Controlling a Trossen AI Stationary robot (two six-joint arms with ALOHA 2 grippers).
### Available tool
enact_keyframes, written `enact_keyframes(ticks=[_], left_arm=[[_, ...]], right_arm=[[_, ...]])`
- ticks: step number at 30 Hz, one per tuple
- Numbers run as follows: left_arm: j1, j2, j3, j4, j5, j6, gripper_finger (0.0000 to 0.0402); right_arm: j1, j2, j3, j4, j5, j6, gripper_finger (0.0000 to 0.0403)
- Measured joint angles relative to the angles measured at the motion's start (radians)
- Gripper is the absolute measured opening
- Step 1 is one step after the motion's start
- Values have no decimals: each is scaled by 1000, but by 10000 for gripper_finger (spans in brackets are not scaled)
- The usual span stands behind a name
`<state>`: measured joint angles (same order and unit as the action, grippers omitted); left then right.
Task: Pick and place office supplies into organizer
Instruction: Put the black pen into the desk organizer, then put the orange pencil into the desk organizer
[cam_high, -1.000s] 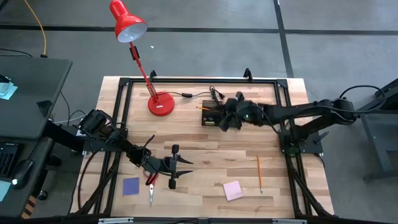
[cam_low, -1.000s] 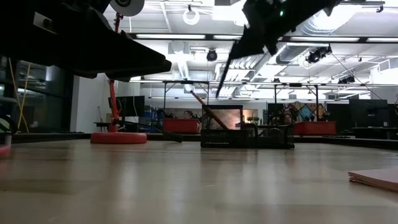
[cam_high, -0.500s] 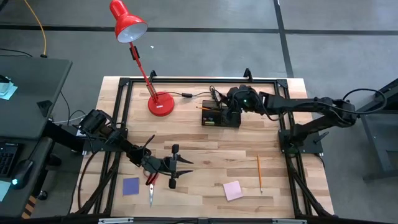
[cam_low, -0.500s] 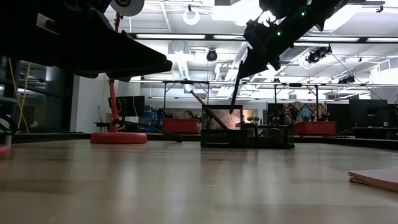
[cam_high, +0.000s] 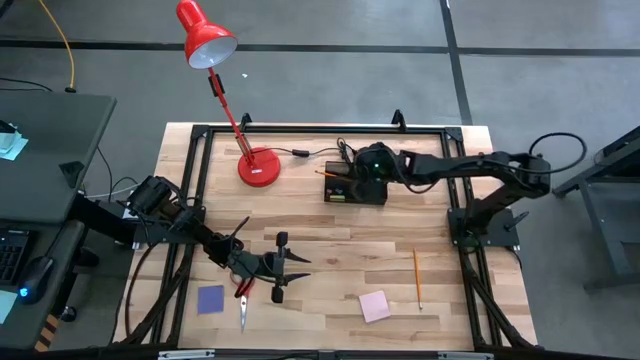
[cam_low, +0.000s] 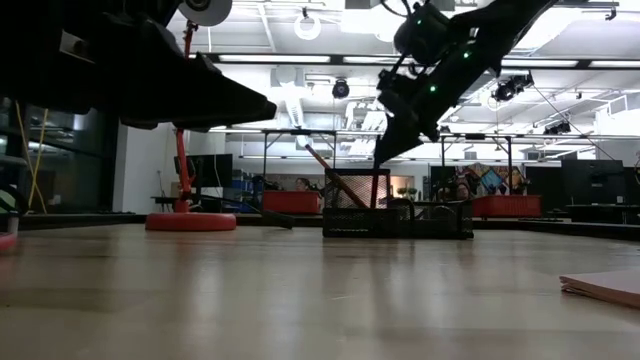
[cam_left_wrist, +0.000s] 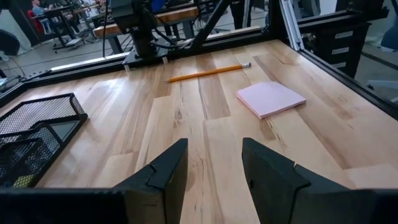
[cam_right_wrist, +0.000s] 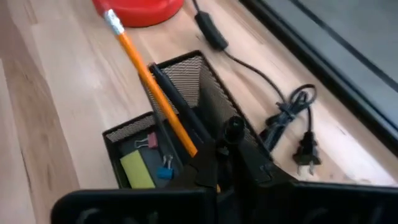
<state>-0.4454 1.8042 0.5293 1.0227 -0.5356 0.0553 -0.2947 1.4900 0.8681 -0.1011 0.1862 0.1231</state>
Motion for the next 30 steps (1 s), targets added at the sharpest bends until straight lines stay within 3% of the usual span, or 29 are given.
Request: enact_keyframes(ticks=[6,10,18,23,30], left_arm=[[0,0,0,-10,-1,0,143],[0,-1,0,-13,-1,0,143],[0,-1,0,-41,-3,-4,143],[0,-1,0,-69,-9,-7,143],[0,-1,3,-102,50,-22,143]], right_arm=[[12,31,39,-3,-23,-42,58],[63,31,91,-17,85,-88,114],[169,30,197,-83,196,-131,208],[279,29,217,-134,203,-77,223],[478,29,215,-255,209,69,206]])
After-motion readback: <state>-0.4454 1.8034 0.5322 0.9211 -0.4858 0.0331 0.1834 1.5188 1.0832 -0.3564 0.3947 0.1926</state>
